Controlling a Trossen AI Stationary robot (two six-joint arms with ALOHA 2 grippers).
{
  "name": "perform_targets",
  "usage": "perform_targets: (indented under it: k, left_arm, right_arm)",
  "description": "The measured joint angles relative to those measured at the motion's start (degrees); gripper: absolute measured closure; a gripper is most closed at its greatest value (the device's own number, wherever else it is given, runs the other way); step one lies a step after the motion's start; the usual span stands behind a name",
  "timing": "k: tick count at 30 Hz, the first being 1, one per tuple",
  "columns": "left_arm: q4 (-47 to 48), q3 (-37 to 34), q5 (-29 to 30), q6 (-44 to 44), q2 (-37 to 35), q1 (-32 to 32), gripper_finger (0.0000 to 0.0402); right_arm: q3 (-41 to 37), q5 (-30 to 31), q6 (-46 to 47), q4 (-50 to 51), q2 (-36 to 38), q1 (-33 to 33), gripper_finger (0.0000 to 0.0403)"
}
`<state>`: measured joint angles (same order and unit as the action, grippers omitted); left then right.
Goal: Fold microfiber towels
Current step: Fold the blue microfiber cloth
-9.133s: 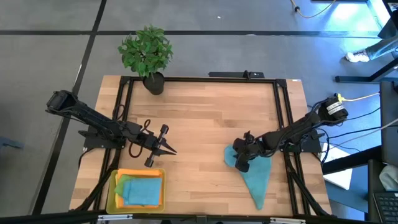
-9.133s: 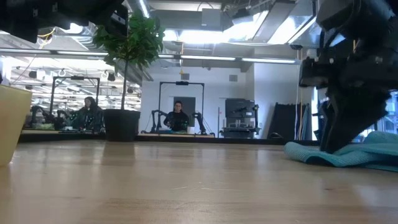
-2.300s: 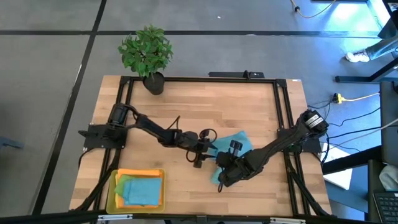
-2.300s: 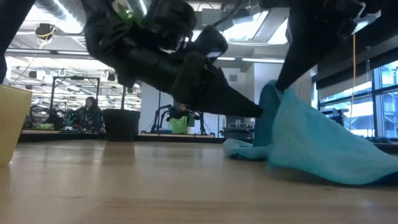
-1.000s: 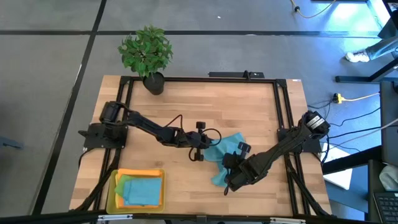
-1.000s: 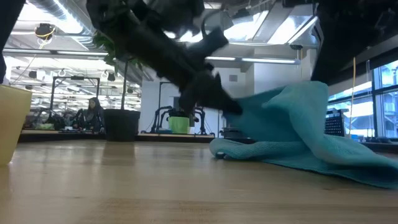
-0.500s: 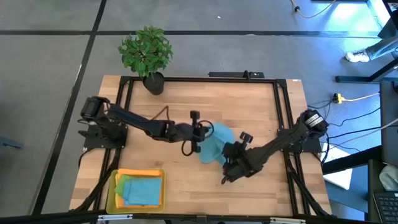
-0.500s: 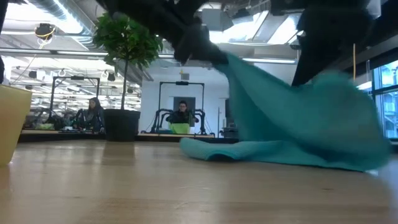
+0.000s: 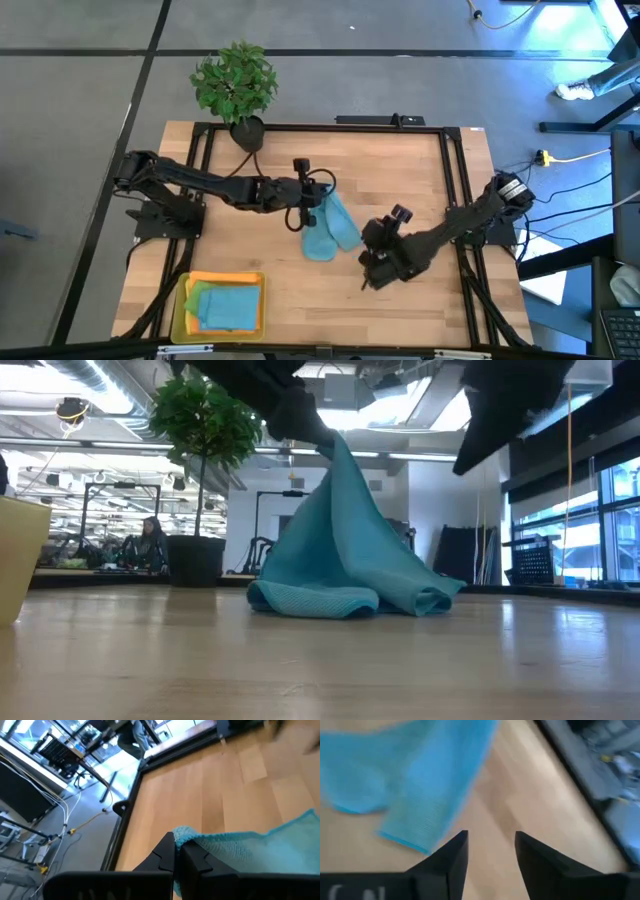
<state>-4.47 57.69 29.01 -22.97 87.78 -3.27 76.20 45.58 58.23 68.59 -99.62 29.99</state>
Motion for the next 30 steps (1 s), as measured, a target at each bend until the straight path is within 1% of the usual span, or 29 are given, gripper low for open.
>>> perform_targets:
  k: [4, 7, 9, 11, 15, 18, 20, 21, 23, 26, 30]
  left_arm:
    - [1.65, -0.14, -0.04, 0.37, 0.32, 0.02, 0.0401]
    - [1.54, -0.09, -0.07, 0.80, 0.27, -0.37, 0.0401]
    - [1.53, -0.09, -0.09, 0.82, 0.27, -0.64, 0.0401]
    - [1.59, -0.09, -0.10, 0.86, 0.27, -0.94, 0.0402]
    - [2.59, -0.09, -0.22, 1.11, 0.27, -0.92, 0.0401]
    - [2.88, -0.09, -0.22, 1.43, 0.27, -0.90, 0.0401]
    - [2.88, -0.09, -0.22, 1.47, 0.27, -0.92, 0.0401]
    - [2.90, -0.09, -0.22, 1.53, 0.27, -0.92, 0.0401]
    - [2.86, -0.09, -0.22, 1.60, 0.27, -0.92, 0.0401]
    - [3.04, -0.09, -0.22, 1.72, 0.27, -0.92, 0.0401]
    - [3.82, -0.09, -0.22, 1.84, 0.27, -0.92, 0.0401]
  right_arm:
    - [-5.24, 1.13, -0.55, -12.30, 0.31, 2.46, 0.0236]
    - [-12.08, -0.19, -1.38, -20.89, 0.91, 2.15, 0.0235]
    - [-17.71, -1.58, -2.78, -29.13, 2.34, 1.01, 0.0235]
    - [-24.10, -4.44, -6.18, -38.74, 5.11, -0.74, 0.0235]
    - [-39.06, -12.87, -12.72, -63.40, 11.91, -5.12, 0.0238]
    - [-49.67, -19.47, -15.87, -83.35, 16.15, -8.38, 0.0241]
    - [-54.96, -23.16, -16.61, -95.84, 16.91, -10.38, 0.0240]
    - [-56.89, -24.73, -16.77, -100.46, 16.91, -11.17, 0.0238]
    - [-58.71, -26.56, -16.70, -104.29, 16.59, -12.31, 0.0234]
    - [-58.84, -27.19, -16.75, -103.85, 15.43, -12.94, 0.0231]
    - [-56.81, -28.60, -16.87, -103.41, 13.51, -12.97, 0.0230]
